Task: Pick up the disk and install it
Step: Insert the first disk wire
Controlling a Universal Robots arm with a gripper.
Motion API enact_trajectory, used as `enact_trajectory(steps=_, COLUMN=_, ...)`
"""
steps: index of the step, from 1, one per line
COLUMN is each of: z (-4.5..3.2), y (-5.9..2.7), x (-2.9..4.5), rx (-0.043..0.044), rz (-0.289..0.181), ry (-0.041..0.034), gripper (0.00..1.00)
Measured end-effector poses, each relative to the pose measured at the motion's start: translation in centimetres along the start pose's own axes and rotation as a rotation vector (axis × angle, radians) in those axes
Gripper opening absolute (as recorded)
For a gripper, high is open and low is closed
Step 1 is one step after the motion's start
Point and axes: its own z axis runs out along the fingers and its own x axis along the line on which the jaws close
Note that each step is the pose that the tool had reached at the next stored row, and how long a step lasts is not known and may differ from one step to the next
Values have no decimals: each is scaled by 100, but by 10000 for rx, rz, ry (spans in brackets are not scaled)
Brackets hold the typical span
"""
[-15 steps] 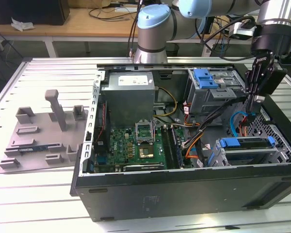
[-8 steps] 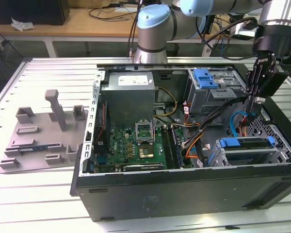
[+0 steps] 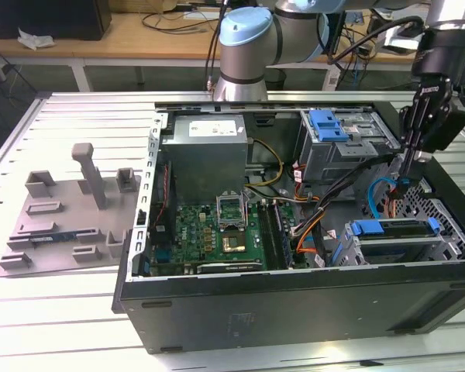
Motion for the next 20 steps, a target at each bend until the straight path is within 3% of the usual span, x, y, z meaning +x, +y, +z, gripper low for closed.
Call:
enact_trajectory(steps=2, z=-3, y=-9, x=89, rx=-19, rz=-21, ry=-105, gripper=16)
enact_trajectory(steps=4, z=5, y=-19, x=187, rx=-50, rz=-53, ry=-274, gripper=16)
enact_trajectory(steps=6, z=28, y=-25, x=263, rx=-72, rz=-77, ry=-394, gripper=16)
enact_trajectory(steps=13, z=93, y=-40, x=417, rx=-110, rz=-136, ry=-638, gripper=16)
enact_trajectory(steps=20, z=170, y=-49, x=534, rx=-233, rz=-282, ry=-1341, gripper=16)
